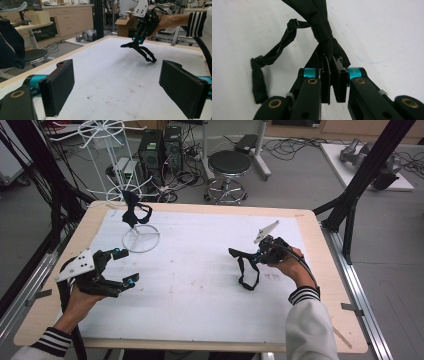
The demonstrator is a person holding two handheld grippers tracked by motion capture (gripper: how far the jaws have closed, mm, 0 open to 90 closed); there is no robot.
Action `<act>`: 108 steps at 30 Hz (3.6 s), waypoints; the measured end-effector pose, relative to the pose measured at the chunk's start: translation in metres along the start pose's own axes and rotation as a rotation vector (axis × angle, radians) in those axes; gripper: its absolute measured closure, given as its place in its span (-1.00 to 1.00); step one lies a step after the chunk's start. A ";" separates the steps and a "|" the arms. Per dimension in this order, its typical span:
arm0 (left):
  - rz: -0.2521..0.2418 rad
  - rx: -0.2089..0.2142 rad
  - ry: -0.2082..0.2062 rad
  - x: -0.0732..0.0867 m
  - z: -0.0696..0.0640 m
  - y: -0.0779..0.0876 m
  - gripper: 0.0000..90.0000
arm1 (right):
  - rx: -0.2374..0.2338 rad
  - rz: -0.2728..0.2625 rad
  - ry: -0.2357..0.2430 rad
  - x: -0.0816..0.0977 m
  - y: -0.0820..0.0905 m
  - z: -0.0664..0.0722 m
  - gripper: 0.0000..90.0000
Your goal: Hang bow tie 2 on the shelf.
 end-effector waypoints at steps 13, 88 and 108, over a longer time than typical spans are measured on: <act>-0.010 -0.001 -0.014 -0.012 -0.001 -0.001 -0.70 | -0.075 -0.171 -0.035 -0.012 0.022 0.014 0.92; 0.026 0.325 -0.140 -0.072 -0.039 -0.081 -0.30 | -0.433 -0.433 0.138 -0.101 0.024 0.108 0.92; 0.102 0.369 -0.208 -0.072 -0.042 -0.088 0.48 | -0.439 -0.417 0.165 -0.105 0.018 0.112 0.92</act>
Point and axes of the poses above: each handheld gripper's, and its own axes: y roughly backward along the jaws, x roughly out of its underside, z roughly to its left, the point moved 2 cm from there along -y, roughly forward along the jaws, and after that the axes turned 2 degrees about z, right-handed, at the moved point
